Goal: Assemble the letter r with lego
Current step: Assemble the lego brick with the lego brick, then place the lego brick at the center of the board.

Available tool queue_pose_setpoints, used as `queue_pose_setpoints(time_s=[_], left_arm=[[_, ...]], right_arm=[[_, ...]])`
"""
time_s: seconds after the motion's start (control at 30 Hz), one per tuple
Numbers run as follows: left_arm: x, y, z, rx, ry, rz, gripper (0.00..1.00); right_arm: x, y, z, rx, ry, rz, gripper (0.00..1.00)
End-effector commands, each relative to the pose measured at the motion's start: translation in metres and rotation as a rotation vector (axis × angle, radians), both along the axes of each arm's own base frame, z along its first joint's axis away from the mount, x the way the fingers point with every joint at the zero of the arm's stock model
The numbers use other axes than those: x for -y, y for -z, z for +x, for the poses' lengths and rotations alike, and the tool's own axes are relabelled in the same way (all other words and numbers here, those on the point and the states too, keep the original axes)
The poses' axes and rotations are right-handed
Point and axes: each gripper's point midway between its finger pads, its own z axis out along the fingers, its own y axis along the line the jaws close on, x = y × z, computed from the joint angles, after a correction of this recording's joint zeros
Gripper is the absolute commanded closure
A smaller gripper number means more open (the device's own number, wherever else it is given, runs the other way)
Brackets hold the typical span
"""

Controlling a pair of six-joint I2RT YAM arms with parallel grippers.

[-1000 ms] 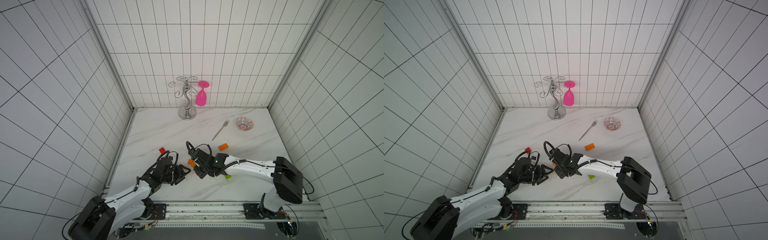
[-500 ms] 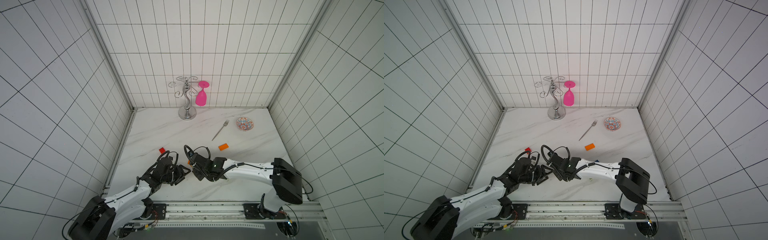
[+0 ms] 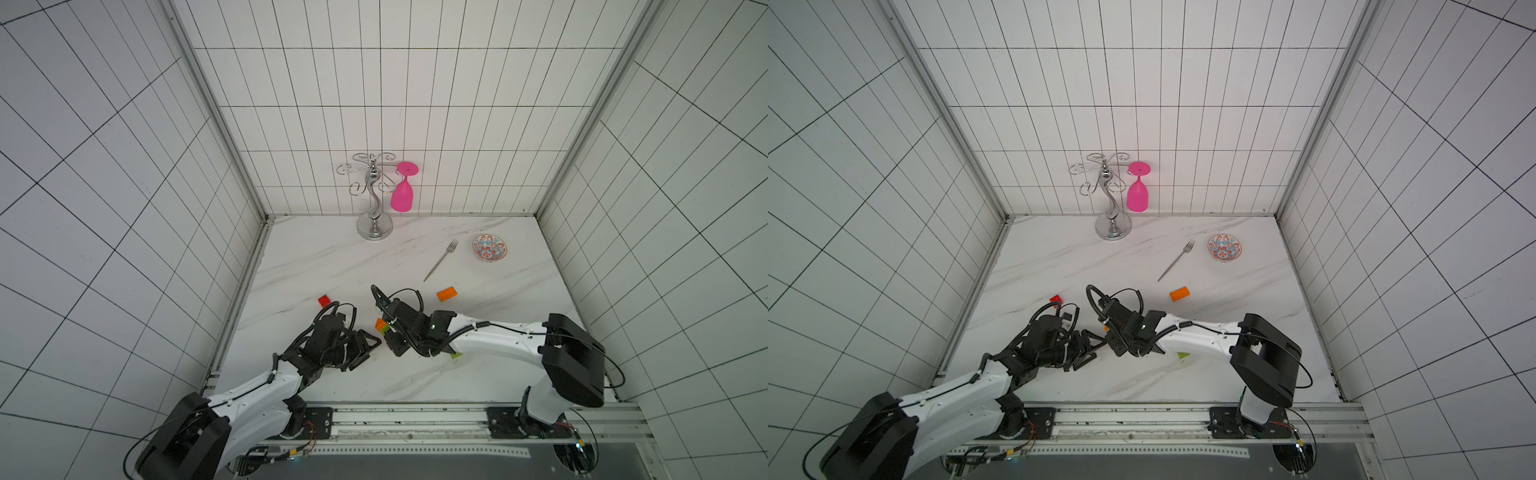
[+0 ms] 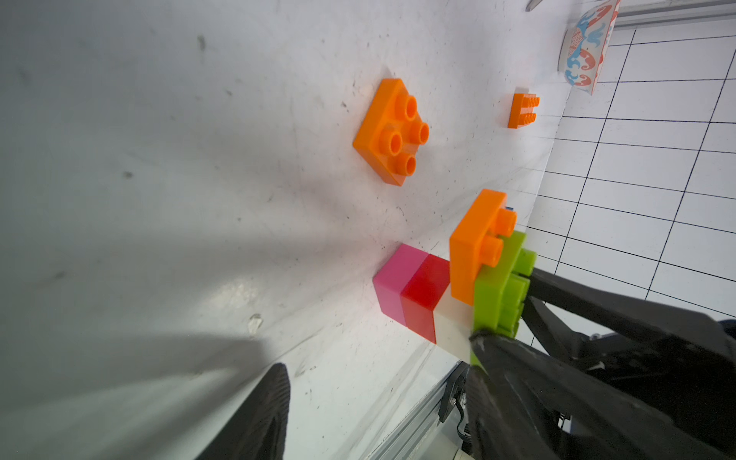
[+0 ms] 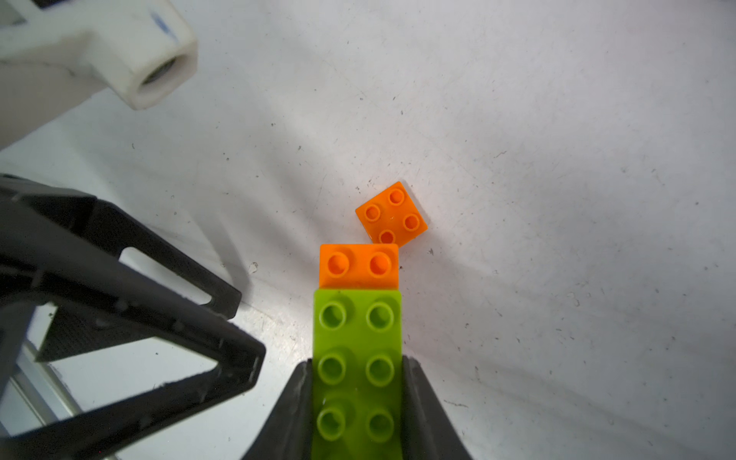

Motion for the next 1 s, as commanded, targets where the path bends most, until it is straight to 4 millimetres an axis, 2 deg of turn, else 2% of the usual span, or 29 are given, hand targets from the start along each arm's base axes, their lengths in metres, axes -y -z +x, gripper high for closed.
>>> queue_pose_setpoints(time_s=[0.0,0.2,0.3,0.4,0.57,0.67,0.77,0.97], left_arm=[[0.000,-0.006,0.003,0.031,-0.009,0.002,0.38],[-0.002,-0.014,0.004,0.053,-0.015,0.003,0.39],[-0.005,-0.019,0.005,0.073,-0.019,0.010,0.40],[-0.007,-0.033,0.009,0.121,-0.026,0.018,0.40],[-0.016,-0.066,0.020,0.248,-0.059,0.057,0.40],[-0.025,-0.077,0.026,0.292,-0.088,0.089,0.38],[-0.028,-0.078,0.032,0.288,-0.069,0.117,0.38],[-0.016,-0.073,0.051,0.254,0.070,0.269,0.34]], right_arm=[[0.115,0.107,-0.066,-0.325,0.035,-0.497,1.00],[0.116,0.105,-0.065,-0.308,0.034,-0.549,1.00],[0.110,0.093,-0.060,-0.290,0.037,-0.514,1.00],[0.089,0.062,-0.047,-0.272,0.048,-0.384,1.00],[0.050,-0.014,-0.013,-0.245,0.050,-0.086,1.00],[0.039,-0.057,0.008,-0.249,0.051,0.107,1.00],[0.045,-0.080,0.031,-0.299,0.069,0.279,1.00],[0.060,-0.092,0.080,-0.428,0.135,0.569,1.00]])
